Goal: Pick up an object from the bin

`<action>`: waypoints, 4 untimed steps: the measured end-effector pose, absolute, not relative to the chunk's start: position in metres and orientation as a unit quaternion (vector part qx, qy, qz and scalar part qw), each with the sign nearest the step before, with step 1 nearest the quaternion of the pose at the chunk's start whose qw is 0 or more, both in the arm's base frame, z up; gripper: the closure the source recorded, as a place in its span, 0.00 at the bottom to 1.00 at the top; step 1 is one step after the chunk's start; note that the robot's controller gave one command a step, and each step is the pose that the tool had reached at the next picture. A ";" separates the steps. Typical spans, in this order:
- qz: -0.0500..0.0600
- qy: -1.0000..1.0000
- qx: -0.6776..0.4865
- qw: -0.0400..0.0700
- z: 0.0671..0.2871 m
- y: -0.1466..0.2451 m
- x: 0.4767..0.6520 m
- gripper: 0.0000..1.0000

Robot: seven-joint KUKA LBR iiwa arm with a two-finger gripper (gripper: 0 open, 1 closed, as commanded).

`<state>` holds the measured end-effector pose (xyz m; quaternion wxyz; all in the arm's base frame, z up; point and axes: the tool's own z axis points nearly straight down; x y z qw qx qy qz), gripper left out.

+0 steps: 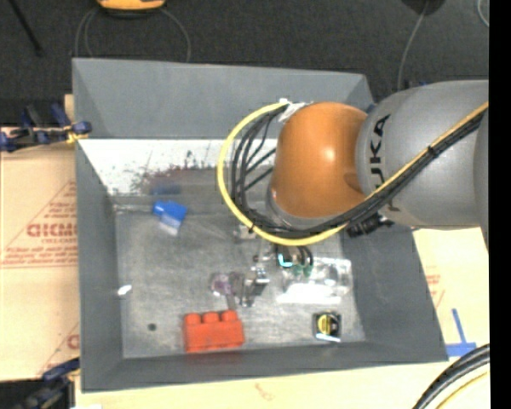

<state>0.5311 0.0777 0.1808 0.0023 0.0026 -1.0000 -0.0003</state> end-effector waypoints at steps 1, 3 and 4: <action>0.000 -0.995 0.098 -0.009 0.074 0.052 0.491 0.00; 0.000 -1.000 0.010 0.002 0.229 -0.042 0.493 0.00; 0.000 -0.998 -0.056 -0.005 0.114 -0.083 0.517 0.00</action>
Offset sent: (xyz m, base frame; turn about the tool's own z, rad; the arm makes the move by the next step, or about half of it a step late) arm -0.0448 -0.0251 -0.1096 -0.1940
